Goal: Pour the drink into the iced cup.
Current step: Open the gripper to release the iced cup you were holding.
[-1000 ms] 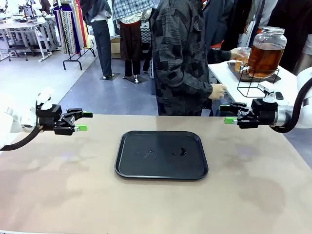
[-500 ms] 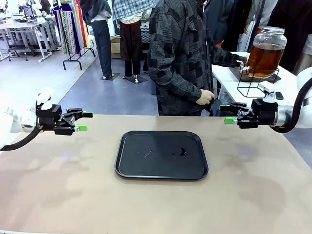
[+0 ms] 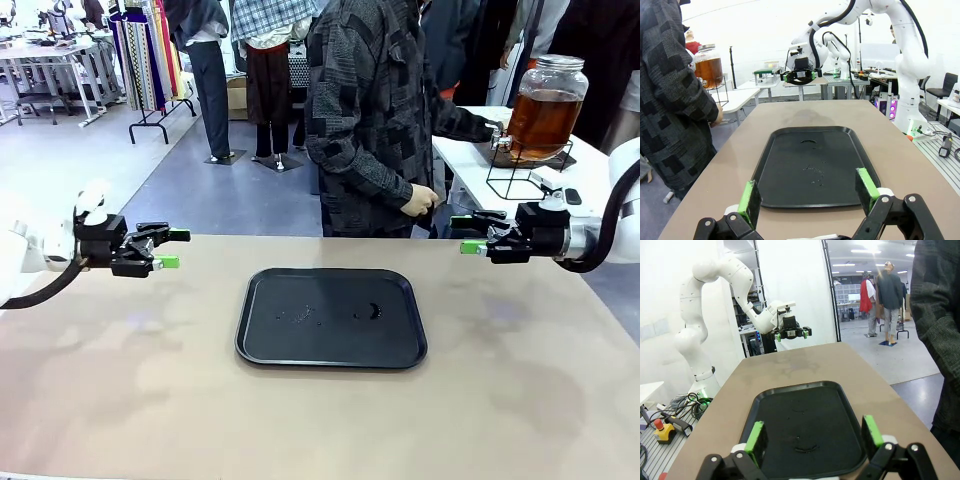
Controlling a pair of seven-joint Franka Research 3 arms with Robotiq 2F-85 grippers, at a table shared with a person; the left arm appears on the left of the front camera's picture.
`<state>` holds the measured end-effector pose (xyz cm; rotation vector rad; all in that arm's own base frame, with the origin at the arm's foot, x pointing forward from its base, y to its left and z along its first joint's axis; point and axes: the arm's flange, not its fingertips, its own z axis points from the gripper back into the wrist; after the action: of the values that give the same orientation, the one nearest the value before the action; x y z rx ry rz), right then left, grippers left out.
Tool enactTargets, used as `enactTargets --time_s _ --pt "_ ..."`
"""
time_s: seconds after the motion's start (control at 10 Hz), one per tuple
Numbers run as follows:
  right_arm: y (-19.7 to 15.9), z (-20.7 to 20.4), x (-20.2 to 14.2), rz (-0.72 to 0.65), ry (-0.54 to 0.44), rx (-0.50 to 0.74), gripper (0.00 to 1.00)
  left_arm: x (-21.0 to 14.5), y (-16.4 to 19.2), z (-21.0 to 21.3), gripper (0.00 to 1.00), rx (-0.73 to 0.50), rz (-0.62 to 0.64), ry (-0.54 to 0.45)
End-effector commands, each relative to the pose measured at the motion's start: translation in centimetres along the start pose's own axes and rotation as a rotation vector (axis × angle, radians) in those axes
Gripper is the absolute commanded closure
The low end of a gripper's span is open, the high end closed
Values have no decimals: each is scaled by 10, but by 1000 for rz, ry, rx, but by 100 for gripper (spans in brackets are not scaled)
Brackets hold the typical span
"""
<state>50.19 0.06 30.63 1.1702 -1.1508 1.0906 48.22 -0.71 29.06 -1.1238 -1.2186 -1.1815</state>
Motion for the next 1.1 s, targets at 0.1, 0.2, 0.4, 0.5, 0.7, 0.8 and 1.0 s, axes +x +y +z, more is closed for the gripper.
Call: enactTargets --time_s 0.1,0.2,0.4,0.5,0.7,0.8,1.0 --pt "1 0 3 4 -7 5 0 2 0 0 0 1 7 2" --pt "1 0 3 4 -7 5 0 2 0 0 0 1 7 2" --pt "1 0 3 4 -7 5 0 2 0 0 0 1 7 2" --pt "1 0 3 4 -7 5 0 2 0 0 0 1 7 2" --pt "1 0 3 4 -7 5 0 2 0 0 0 1 7 2" --pt "1 0 3 4 -7 5 0 2 0 0 0 1 7 2" --pt "1 0 3 4 -7 5 0 2 0 0 0 1 7 2"
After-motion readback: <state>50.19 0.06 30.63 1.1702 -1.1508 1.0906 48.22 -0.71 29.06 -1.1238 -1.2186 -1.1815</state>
